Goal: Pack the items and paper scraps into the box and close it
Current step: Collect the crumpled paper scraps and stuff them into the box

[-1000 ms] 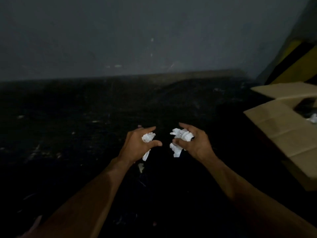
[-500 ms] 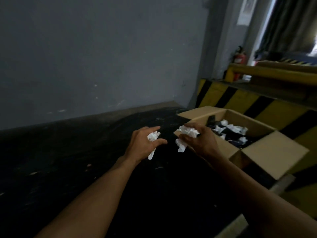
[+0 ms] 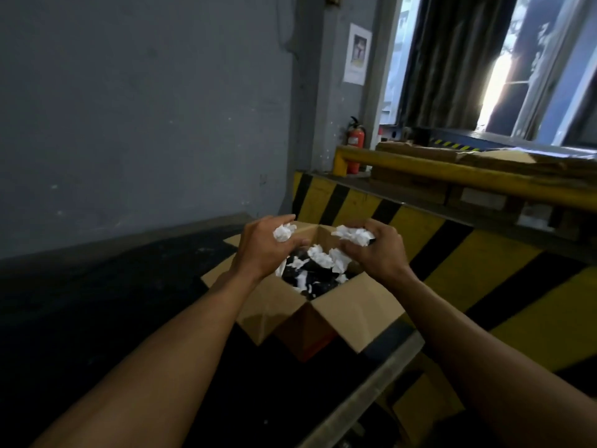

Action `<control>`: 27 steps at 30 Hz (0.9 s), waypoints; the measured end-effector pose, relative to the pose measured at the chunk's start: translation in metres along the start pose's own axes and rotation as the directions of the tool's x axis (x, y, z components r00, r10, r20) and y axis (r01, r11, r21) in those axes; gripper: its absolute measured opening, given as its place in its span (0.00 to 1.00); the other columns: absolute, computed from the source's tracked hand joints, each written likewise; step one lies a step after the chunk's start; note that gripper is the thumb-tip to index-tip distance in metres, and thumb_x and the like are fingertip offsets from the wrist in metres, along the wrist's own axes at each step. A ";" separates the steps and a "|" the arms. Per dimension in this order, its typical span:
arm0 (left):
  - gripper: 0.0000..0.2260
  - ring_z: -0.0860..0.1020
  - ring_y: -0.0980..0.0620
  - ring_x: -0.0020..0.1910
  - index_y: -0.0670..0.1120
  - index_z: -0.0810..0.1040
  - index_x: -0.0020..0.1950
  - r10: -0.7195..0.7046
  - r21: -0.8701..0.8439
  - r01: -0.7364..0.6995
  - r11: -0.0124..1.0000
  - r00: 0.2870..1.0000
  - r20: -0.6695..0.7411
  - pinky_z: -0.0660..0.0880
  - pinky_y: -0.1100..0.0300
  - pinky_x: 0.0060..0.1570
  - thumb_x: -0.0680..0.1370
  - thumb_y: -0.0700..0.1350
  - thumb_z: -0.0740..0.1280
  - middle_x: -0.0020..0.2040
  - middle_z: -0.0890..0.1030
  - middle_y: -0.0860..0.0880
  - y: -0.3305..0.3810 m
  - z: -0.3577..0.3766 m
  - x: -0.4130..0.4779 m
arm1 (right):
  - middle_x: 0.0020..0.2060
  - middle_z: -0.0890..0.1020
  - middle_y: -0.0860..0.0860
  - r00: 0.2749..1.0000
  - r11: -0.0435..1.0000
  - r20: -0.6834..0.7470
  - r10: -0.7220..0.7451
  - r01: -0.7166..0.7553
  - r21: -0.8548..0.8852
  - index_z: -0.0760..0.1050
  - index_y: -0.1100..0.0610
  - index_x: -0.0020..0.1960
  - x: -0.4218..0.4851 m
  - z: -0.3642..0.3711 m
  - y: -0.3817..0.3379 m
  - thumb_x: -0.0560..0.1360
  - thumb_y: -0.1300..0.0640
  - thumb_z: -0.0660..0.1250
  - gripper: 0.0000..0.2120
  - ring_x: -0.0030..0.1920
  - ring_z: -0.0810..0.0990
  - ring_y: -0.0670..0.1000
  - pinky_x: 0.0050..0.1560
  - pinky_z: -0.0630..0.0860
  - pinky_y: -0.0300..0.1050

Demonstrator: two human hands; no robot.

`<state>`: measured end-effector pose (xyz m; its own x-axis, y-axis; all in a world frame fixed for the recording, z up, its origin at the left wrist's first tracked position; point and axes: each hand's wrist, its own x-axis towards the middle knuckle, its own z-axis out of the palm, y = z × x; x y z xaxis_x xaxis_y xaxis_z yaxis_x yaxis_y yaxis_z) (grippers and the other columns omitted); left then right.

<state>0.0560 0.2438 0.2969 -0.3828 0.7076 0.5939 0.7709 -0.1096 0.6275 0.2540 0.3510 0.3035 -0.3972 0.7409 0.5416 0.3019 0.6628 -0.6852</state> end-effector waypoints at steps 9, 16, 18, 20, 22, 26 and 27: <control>0.27 0.78 0.51 0.56 0.48 0.79 0.63 0.019 0.042 -0.019 0.999 1.000 -0.018 0.71 0.62 0.53 0.67 0.58 0.75 0.58 0.81 0.47 0.006 0.065 0.069 | 0.46 0.83 0.47 1.000 1.000 -0.008 -0.027 0.027 0.005 0.81 0.51 0.53 0.080 -0.022 0.062 0.68 0.53 0.77 0.15 0.42 0.82 0.43 0.38 0.77 0.37; 0.26 0.80 0.48 0.55 0.47 0.80 0.60 -0.050 0.051 0.053 0.997 0.998 -0.048 0.76 0.53 0.57 0.67 0.57 0.76 0.57 0.82 0.45 -0.049 0.102 0.130 | 0.45 0.82 0.44 1.000 1.000 -0.003 0.014 -0.014 -0.026 0.81 0.52 0.54 0.132 0.005 0.107 0.69 0.53 0.76 0.14 0.41 0.79 0.38 0.36 0.72 0.30; 0.26 0.79 0.48 0.55 0.47 0.80 0.61 -0.089 0.061 0.091 0.994 0.996 -0.030 0.76 0.55 0.55 0.68 0.58 0.75 0.56 0.82 0.45 -0.061 0.118 0.136 | 0.45 0.81 0.44 0.998 0.998 0.003 0.056 -0.056 -0.025 0.80 0.52 0.54 0.146 0.015 0.122 0.69 0.53 0.76 0.14 0.40 0.79 0.38 0.35 0.72 0.30; 0.25 0.79 0.47 0.54 0.47 0.80 0.61 -0.132 0.091 0.134 0.987 0.991 -0.025 0.75 0.56 0.54 0.68 0.58 0.75 0.56 0.82 0.45 -0.074 0.136 0.134 | 0.47 0.80 0.45 0.995 0.996 0.062 0.079 -0.076 -0.048 0.80 0.53 0.55 0.153 0.031 0.139 0.70 0.53 0.75 0.14 0.39 0.76 0.35 0.33 0.69 0.25; 0.23 0.78 0.47 0.55 0.47 0.81 0.59 -0.184 0.134 0.185 0.973 0.983 -0.024 0.72 0.58 0.53 0.69 0.57 0.75 0.56 0.82 0.45 -0.085 0.153 0.124 | 0.47 0.78 0.45 0.990 0.996 0.126 0.066 -0.057 -0.072 0.79 0.55 0.56 0.152 0.048 0.155 0.71 0.53 0.75 0.15 0.38 0.74 0.34 0.30 0.67 0.22; 0.21 0.77 0.47 0.56 0.49 0.80 0.59 -0.310 0.212 0.306 0.928 0.951 -0.015 0.69 0.60 0.50 0.71 0.59 0.72 0.58 0.79 0.46 -0.101 0.184 0.102 | 0.46 0.81 0.44 0.968 0.995 0.247 0.051 -0.027 -0.101 0.80 0.52 0.54 0.157 0.077 0.196 0.68 0.47 0.76 0.17 0.43 0.79 0.42 0.35 0.68 0.28; 0.23 0.76 0.46 0.57 0.49 0.78 0.61 -0.336 0.221 0.323 0.920 0.942 0.021 0.70 0.59 0.52 0.71 0.61 0.71 0.59 0.78 0.46 -0.105 0.190 0.097 | 0.47 0.82 0.45 0.954 0.995 0.298 0.041 -0.011 -0.100 0.79 0.51 0.54 0.157 0.083 0.205 0.68 0.46 0.76 0.18 0.44 0.79 0.44 0.37 0.70 0.30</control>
<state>0.0345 0.4561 0.1929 -0.6085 0.7178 0.3382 0.6983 0.2819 0.6580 0.1815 0.5938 0.2074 -0.6249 0.7010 0.3435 0.3912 0.6620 -0.6392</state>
